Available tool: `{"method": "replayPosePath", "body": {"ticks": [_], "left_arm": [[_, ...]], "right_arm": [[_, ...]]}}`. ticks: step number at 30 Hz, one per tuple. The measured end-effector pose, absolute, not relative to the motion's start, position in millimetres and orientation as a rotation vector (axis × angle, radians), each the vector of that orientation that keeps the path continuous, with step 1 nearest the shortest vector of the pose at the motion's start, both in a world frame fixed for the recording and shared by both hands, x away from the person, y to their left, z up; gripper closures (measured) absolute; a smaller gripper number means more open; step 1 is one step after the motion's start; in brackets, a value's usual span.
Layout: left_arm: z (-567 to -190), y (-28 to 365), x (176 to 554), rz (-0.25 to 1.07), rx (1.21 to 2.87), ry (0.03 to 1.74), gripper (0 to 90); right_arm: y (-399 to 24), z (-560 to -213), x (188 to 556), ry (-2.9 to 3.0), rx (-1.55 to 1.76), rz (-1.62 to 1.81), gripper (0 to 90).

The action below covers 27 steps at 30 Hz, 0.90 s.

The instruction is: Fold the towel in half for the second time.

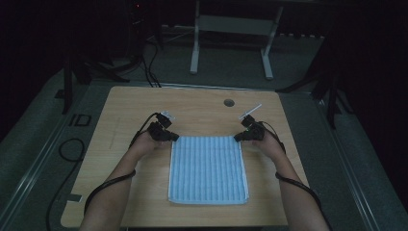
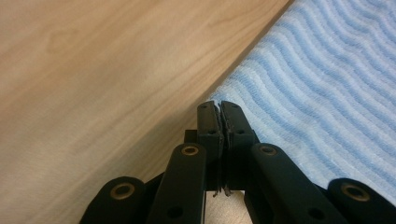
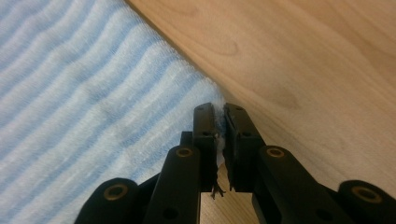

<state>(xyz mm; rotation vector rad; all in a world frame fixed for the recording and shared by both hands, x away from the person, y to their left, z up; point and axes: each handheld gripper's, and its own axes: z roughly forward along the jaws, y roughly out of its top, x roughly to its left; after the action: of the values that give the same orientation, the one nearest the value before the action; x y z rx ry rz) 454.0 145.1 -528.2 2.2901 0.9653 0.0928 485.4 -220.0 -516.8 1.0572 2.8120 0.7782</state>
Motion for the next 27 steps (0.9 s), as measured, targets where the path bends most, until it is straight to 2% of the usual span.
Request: {"method": "replayPosePath", "body": {"ticks": [15, 19, 27], "left_arm": [[-495.5, 157.9, 451.2, 0.208, 2.185, 0.961, 88.4], [-476.0, 165.2, 445.8, 0.251, 2.128, 0.937, 88.4], [-459.7, 175.4, 417.5, 0.284, 2.101, 0.88, 88.3]], "right_arm": [[-221.4, -488.3, 485.4, 2.729, 1.02, 0.872, 86.2], [-223.0, -465.6, 484.0, 2.668, 0.993, 0.966, 86.2], [-224.2, -435.7, 456.4, 2.63, 0.885, 1.049, 86.1]]}}
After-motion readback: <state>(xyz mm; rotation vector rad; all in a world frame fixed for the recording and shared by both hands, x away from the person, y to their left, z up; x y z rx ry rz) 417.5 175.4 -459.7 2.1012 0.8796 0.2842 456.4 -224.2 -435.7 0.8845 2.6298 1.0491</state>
